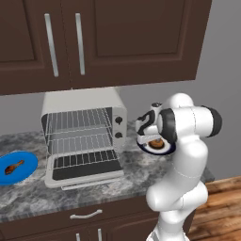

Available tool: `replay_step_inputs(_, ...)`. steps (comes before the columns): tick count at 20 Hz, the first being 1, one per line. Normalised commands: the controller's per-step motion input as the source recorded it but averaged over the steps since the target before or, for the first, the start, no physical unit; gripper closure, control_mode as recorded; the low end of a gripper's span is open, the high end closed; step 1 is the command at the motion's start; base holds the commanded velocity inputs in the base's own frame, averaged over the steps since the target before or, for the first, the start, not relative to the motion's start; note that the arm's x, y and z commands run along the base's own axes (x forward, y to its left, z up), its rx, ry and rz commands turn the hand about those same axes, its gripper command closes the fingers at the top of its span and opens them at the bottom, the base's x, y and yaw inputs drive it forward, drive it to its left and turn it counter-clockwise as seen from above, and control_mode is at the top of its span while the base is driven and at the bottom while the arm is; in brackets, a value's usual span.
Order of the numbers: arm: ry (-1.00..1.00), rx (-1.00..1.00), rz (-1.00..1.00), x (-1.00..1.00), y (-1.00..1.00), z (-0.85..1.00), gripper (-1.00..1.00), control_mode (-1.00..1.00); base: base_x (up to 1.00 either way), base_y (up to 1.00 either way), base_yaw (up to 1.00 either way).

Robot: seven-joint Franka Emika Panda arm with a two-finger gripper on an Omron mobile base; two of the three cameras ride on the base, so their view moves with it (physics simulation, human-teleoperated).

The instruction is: Open the toaster oven door. Place the bread on the bottom rack in the toaster oven and place the chicken drumstick on the top rack.

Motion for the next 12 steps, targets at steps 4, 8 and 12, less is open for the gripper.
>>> replay_step_inputs(4,0.05,0.0,-0.05,0.0,-0.04,-0.32,-1.0,-1.0,0.0,0.0,0.0)
replay_step_inputs(8,0.04,0.0,-0.05,-0.01,-0.09,-0.38,-1.0,-1.0,0.0,0.0,0.0)
replay_step_inputs(12,0.08,0.0,-0.03,-0.11,-0.13,-0.62,-1.0,-1.0,0.0,0.0,0.0)
